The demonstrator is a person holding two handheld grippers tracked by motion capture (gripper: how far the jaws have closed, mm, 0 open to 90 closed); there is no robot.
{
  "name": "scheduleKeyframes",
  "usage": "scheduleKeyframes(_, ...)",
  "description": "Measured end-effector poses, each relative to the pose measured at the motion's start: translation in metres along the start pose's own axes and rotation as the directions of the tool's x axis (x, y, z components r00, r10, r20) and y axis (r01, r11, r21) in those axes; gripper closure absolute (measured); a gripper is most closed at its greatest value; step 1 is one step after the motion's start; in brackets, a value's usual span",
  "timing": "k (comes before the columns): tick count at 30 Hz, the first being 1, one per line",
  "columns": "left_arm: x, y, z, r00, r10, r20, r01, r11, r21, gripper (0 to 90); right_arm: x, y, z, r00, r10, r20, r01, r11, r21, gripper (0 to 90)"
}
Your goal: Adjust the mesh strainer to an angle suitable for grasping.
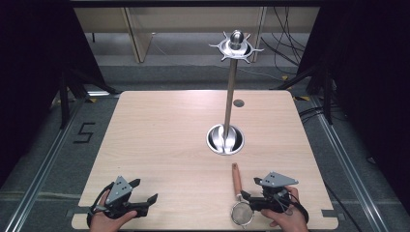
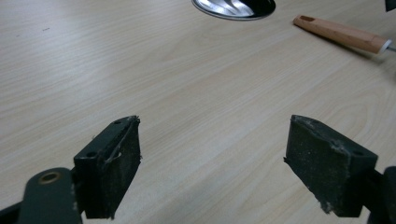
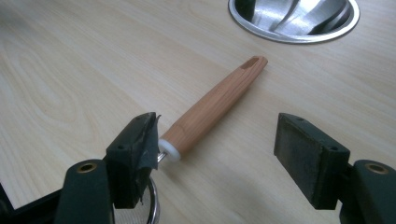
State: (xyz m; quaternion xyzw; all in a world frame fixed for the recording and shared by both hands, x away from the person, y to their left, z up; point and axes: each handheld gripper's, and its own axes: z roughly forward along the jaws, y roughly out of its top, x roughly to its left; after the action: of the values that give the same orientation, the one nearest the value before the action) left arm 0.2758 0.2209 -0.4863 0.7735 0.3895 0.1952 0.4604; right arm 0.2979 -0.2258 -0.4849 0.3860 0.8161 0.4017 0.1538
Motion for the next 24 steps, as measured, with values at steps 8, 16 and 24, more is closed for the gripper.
scheduleKeyframes(8, 0.000, 0.000, -0.001, 1.0000, -0.003, 0.004, 0.004, 1.0000, -0.006, 17.3, -0.005, 0.007, 0.014, 0.9991, 0.041, 0.004, -0.042, 0.998, 0.041, 31.9)
scheduleKeyframes(16, 0.000, 0.001, 0.000, 0.9995, 0.030, 0.005, -0.030, 0.9995, -0.010, 17.3, -0.008, 0.011, 0.027, 0.9989, 0.047, 0.005, -0.048, 0.997, 0.063, 32.2)
scheduleKeyframes(24, -0.002, 0.002, 0.001, 1.0000, 0.006, 0.000, -0.006, 0.9997, -0.025, 17.5, 0.000, 0.017, 0.039, 0.9993, 0.037, 0.002, -0.037, 0.992, 0.120, 32.9)
